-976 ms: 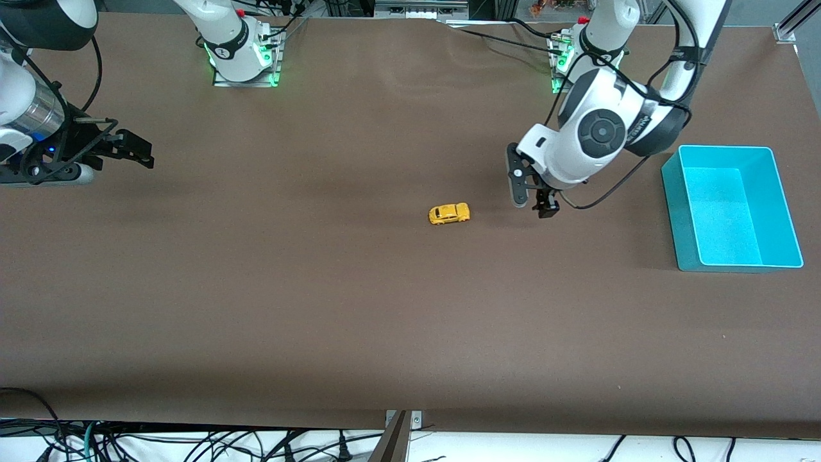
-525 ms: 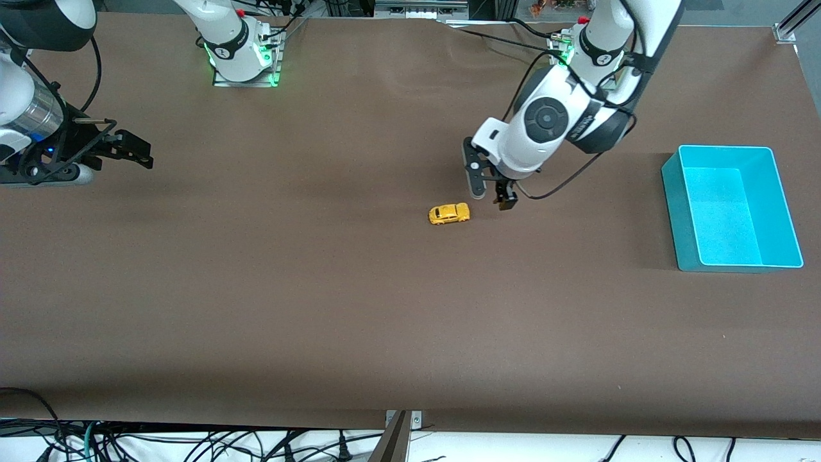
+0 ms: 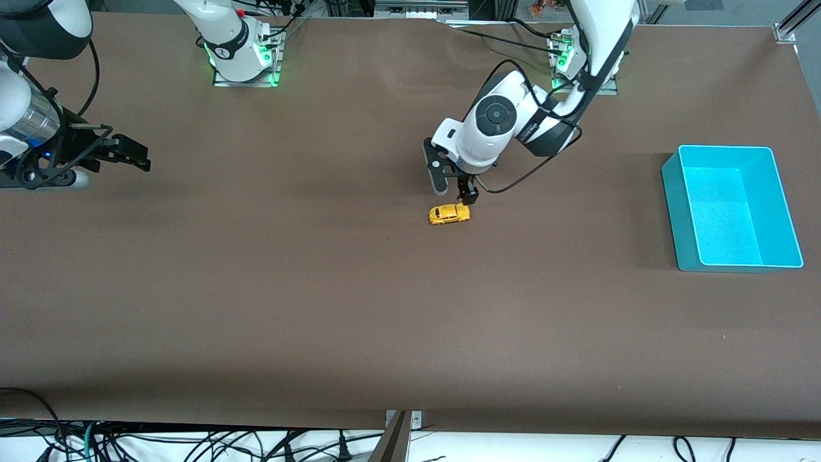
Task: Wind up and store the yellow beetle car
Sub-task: 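Lower the open left gripper over the yellow car, then close the left gripper around the car body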
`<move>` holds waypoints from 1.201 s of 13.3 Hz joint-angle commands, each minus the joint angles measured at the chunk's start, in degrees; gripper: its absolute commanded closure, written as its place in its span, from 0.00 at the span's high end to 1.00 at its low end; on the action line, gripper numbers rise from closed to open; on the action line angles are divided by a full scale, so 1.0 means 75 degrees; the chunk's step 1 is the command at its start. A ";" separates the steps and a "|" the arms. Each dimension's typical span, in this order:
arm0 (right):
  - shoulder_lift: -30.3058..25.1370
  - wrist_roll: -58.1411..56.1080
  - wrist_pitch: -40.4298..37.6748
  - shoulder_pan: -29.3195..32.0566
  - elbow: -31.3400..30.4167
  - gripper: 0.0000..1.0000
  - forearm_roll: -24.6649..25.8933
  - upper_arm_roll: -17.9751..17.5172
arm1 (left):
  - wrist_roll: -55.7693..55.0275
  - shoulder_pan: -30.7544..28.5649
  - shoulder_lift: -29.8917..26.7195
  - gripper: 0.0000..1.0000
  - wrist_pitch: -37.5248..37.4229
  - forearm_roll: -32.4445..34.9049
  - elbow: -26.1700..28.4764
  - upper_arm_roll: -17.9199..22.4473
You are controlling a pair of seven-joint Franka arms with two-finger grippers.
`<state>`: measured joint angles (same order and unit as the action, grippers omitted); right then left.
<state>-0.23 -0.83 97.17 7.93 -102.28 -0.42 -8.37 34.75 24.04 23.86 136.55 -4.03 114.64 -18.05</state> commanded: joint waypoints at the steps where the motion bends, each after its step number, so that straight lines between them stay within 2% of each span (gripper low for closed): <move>1: 0.0101 0.0041 -0.0171 0.0044 0.0243 1.00 -0.0108 0.0026 | -0.0343 0.0310 0.0614 1.00 0.0179 -0.0037 -0.0625 0.0133; 7: 0.0159 0.0076 -0.0171 0.0044 0.0231 1.00 -0.0108 0.0026 | -0.0485 0.0498 0.1178 1.00 0.0929 0.0256 -0.0649 0.0286; 16: 0.0159 0.0076 -0.0194 0.0044 0.0231 1.00 -0.0108 0.0026 | -0.0497 0.0475 0.1143 1.00 0.0942 0.0315 -0.0649 0.0380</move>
<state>0.45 -0.77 97.17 8.02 -102.20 -0.45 -8.12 31.91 26.67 32.14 143.72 -3.08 110.92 -16.08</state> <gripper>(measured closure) 0.000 0.000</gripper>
